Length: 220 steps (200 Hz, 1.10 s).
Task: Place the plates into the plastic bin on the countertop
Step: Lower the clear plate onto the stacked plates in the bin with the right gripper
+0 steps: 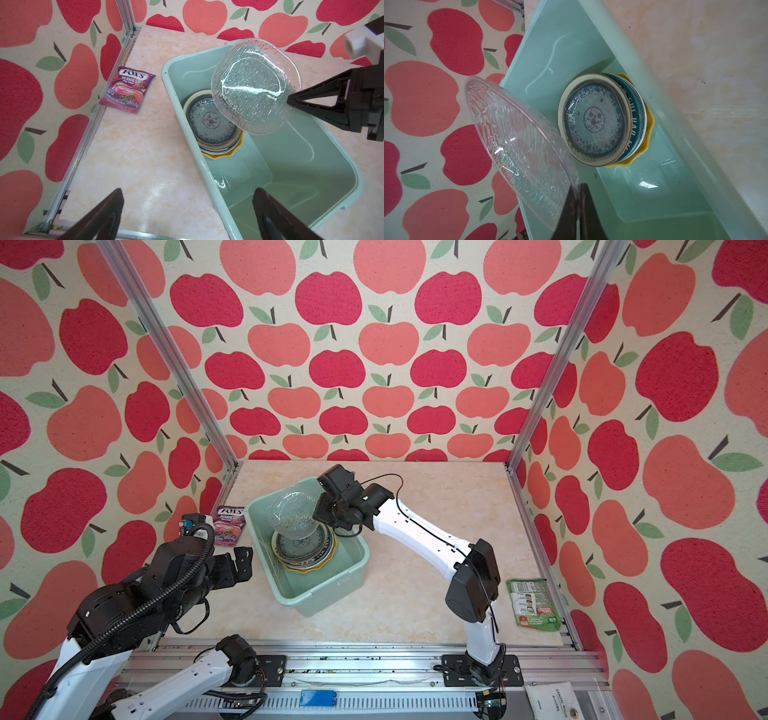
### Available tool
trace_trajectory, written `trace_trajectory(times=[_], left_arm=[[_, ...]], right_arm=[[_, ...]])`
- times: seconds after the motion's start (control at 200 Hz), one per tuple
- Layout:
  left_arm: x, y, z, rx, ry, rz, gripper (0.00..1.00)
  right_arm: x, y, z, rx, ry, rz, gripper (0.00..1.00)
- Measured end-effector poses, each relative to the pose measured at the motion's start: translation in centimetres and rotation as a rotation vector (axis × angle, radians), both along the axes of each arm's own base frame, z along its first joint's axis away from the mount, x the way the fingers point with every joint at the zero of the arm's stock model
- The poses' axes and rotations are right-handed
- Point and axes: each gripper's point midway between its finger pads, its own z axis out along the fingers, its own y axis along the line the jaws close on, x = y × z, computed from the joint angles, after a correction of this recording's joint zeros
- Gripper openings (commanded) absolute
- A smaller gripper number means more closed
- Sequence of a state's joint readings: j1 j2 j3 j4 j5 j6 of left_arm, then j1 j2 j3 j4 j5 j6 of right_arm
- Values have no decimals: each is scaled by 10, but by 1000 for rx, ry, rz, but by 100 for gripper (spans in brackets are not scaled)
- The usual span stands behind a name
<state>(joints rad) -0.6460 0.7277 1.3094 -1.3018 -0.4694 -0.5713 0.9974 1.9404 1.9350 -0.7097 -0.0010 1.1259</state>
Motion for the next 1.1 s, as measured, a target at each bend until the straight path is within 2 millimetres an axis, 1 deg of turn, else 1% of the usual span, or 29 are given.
trace_trajectory(times=[0.115, 0.235, 0.4, 0.56, 0.695, 0.925, 1.031, 1.101], left_arm=[[-1, 10, -6, 35, 4, 43, 99], [-1, 14, -13, 61, 10, 51, 99], [3, 9, -19, 76, 0, 15, 99], [8, 3, -17, 72, -34, -15, 99], [13, -1, -13, 67, -55, -35, 99], [19, -6, -12, 73, -77, -55, 99], [20, -7, -10, 79, -85, -62, 99], [21, -7, -10, 79, -89, -62, 99]], right_arm=[[-10, 15, -18, -76, 8, 0, 0], [-14, 23, -24, -123, -1, -20, 0], [-6, 16, -29, -171, -12, -80, 0], [1, 10, -40, -201, -4, -117, 0], [5, 12, -56, -225, 16, -129, 0], [6, 17, -92, -273, 64, -137, 1], [8, 24, -89, -246, 63, -133, 5], [10, 29, -89, -233, 67, -130, 10]])
